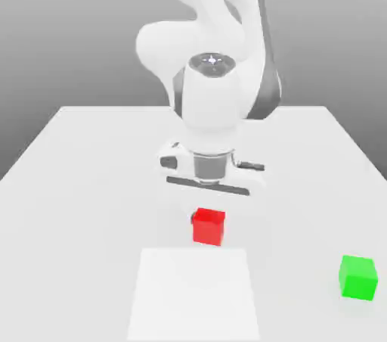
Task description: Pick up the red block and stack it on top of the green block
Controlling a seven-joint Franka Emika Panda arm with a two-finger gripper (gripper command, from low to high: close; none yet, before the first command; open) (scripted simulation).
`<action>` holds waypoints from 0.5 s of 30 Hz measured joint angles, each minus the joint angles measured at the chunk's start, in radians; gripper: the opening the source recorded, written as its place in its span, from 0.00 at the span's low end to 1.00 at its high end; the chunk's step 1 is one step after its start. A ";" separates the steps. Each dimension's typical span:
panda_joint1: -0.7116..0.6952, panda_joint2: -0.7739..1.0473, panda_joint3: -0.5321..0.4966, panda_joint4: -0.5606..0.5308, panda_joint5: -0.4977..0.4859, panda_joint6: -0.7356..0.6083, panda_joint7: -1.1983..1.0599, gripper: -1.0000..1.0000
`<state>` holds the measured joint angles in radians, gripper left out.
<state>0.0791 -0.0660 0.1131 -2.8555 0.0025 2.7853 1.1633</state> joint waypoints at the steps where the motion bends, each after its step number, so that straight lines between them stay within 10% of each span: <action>1: 0.037 0.017 0.018 0.034 -0.007 -0.019 0.008 0.00; 15: 0.309 0.334 0.116 0.396 -0.150 -0.067 0.137 0.00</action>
<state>0.3879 0.2682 0.2291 -2.4591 -0.1473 2.7185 1.3006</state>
